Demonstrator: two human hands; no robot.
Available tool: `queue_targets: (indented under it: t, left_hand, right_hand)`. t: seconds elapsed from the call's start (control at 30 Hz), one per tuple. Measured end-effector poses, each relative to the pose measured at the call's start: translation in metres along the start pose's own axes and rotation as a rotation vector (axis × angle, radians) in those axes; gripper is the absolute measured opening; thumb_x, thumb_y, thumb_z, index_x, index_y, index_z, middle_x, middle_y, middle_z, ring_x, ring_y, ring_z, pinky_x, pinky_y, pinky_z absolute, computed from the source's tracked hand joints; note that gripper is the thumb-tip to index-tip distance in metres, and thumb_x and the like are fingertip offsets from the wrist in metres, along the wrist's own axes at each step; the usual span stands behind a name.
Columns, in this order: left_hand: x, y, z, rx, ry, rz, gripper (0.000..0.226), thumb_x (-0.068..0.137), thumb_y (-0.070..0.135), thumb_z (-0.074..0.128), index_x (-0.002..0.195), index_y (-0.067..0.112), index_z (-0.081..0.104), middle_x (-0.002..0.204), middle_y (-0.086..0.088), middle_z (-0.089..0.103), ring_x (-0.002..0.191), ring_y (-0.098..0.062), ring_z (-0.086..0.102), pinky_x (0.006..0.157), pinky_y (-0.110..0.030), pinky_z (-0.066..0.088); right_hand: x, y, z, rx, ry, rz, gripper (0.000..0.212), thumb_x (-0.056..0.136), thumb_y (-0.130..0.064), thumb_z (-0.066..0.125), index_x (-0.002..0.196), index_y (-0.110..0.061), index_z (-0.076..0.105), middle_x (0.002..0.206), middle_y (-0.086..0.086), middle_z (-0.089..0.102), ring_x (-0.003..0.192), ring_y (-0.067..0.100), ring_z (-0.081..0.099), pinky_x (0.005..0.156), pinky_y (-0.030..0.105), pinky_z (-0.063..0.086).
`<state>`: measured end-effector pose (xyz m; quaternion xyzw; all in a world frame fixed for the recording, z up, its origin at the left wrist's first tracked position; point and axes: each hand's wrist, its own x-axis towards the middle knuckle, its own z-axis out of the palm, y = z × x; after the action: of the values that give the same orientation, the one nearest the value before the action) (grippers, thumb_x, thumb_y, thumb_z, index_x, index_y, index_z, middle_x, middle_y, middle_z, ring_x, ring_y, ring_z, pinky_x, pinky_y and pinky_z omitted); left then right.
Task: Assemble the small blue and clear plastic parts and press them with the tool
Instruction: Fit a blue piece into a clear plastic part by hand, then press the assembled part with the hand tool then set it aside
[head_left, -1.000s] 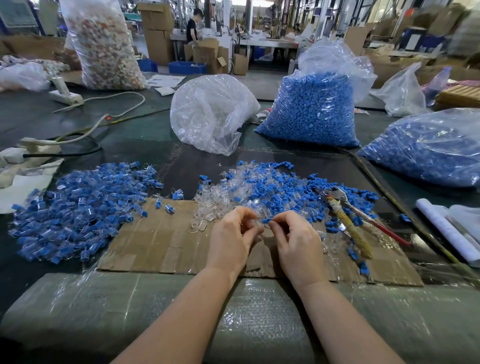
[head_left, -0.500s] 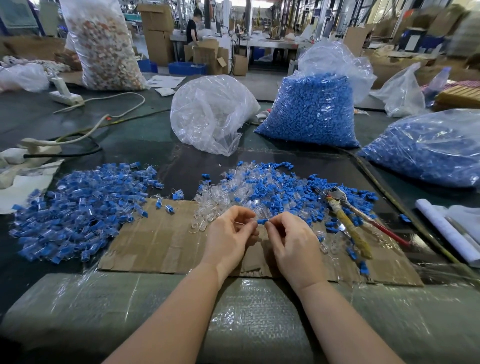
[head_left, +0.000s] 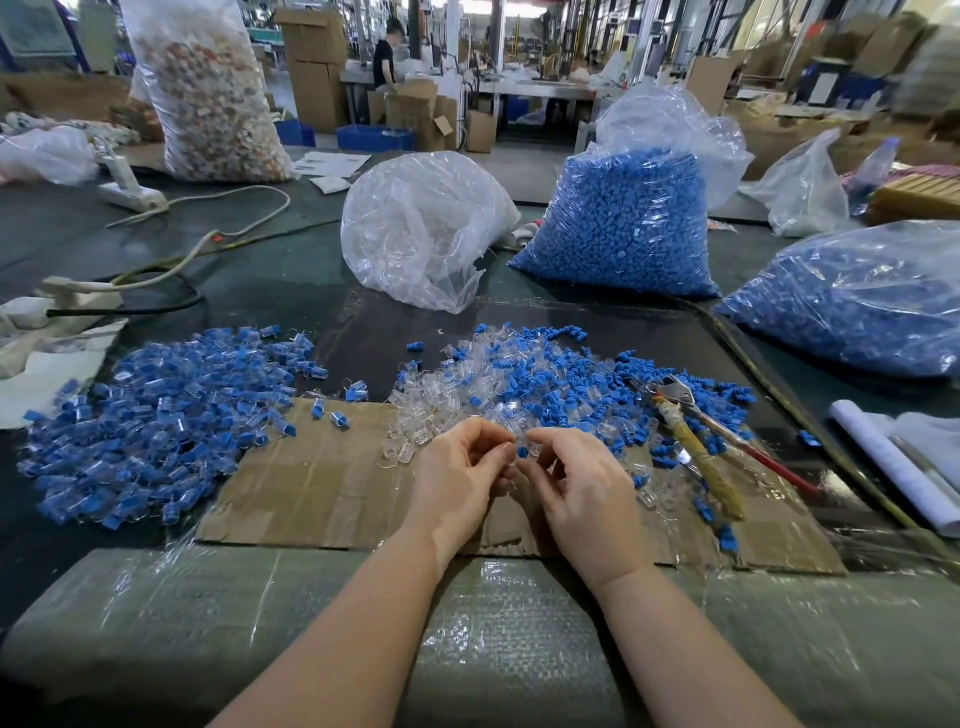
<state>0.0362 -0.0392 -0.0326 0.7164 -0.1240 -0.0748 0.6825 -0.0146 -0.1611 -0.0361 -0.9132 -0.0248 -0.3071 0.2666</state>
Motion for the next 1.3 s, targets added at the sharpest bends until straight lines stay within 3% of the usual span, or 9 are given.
queue_targets:
  t: [0.17,0.37,0.6,0.77,0.83,0.93,1.1,1.2,1.3]
  left_hand:
    - [-0.001,0.002,0.001,-0.006,-0.006,-0.003,0.014,0.088,-0.002,0.058,0.083,0.009,0.063,0.071,-0.006,0.063,0.056,-0.003,0.061,0.055,-0.015,0.050]
    - [-0.001,0.002,0.000,0.035,-0.011,0.004,0.007,0.088,-0.001,0.059,0.089,0.004,0.063,0.076,-0.010,0.064,0.057,-0.002,0.061,0.056,-0.015,0.051]
    - [0.005,0.000,0.001,0.173,0.020,0.031,0.018,0.081,0.003,0.067,0.074,0.019,0.062,0.066,0.002,0.064,0.059,-0.006,0.061,0.065,-0.023,0.054]
    - [0.009,0.005,0.002,0.069,0.021,-0.061,0.017,0.081,0.002,0.068,0.073,0.015,0.061,0.063,-0.002,0.064,0.062,-0.019,0.063,0.069,-0.037,0.055]
    - [0.009,0.008,0.002,0.013,0.026,-0.093,0.015,0.082,0.000,0.066,0.074,0.011,0.060,0.063,-0.007,0.063,0.062,-0.023,0.063,0.068,-0.038,0.055]
    - [0.008,0.011,0.003,-0.054,0.046,-0.126,0.012,0.084,-0.002,0.064,0.076,0.006,0.059,0.062,-0.010,0.060,0.048,-0.014,0.058,0.049,-0.025,0.051]
    - [0.010,0.014,0.006,-0.083,0.055,-0.159,0.008,0.085,-0.001,0.063,0.080,0.004,0.060,0.063,-0.013,0.059,0.051,-0.017,0.057,0.044,-0.021,0.046]
    - [0.010,0.016,0.007,-0.094,0.042,-0.174,0.006,0.085,0.000,0.064,0.082,0.004,0.061,0.063,-0.011,0.061,0.049,-0.016,0.056,0.044,-0.021,0.047]
    - [0.010,0.018,0.007,-0.096,0.041,-0.181,0.006,0.085,0.000,0.063,0.082,0.004,0.061,0.062,-0.010,0.060,0.048,-0.015,0.054,0.045,-0.022,0.046]
  right_hand:
    - [0.000,-0.002,-0.004,0.063,-0.055,-0.024,0.026,0.082,-0.026,0.069,0.104,-0.012,0.071,0.087,0.001,0.065,0.084,0.019,0.059,0.075,0.033,0.050]
    - [0.001,0.000,-0.001,0.041,-0.014,-0.037,0.020,0.080,-0.021,0.073,0.096,-0.011,0.071,0.085,0.002,0.066,0.081,0.020,0.061,0.071,0.032,0.050]
    - [0.002,0.000,-0.002,0.028,-0.020,-0.044,0.017,0.079,-0.018,0.072,0.093,-0.009,0.071,0.083,0.003,0.065,0.079,0.022,0.061,0.071,0.032,0.050]
    - [0.006,0.003,-0.012,-0.083,-0.046,-0.020,0.031,0.080,-0.013,0.071,0.111,-0.009,0.065,0.100,0.003,0.063,0.096,0.019,0.056,0.091,0.032,0.044]
    - [0.012,0.011,-0.023,-0.173,-0.015,0.081,0.036,0.085,-0.017,0.066,0.120,-0.010,0.059,0.111,0.004,0.060,0.106,0.017,0.053,0.098,0.032,0.039]
    - [0.024,0.032,-0.048,-0.371,0.002,0.368,0.042,0.091,-0.032,0.056,0.128,-0.012,0.051,0.121,0.007,0.054,0.113,0.021,0.047,0.096,0.032,0.035]
    - [0.039,0.063,-0.078,-0.614,-0.392,0.907,0.062,0.089,-0.050,0.046,0.139,-0.017,0.031,0.142,0.018,0.036,0.129,0.036,0.032,0.106,0.050,0.023]
    - [0.042,0.070,-0.080,-0.593,-0.483,0.975,0.061,0.085,-0.049,0.049,0.136,-0.019,0.035,0.143,0.016,0.035,0.130,0.036,0.031,0.108,0.052,0.021]
    - [0.045,0.068,-0.078,-0.615,-0.404,0.905,0.042,0.087,-0.042,0.052,0.118,-0.016,0.045,0.134,0.016,0.041,0.122,0.036,0.036,0.101,0.049,0.028]
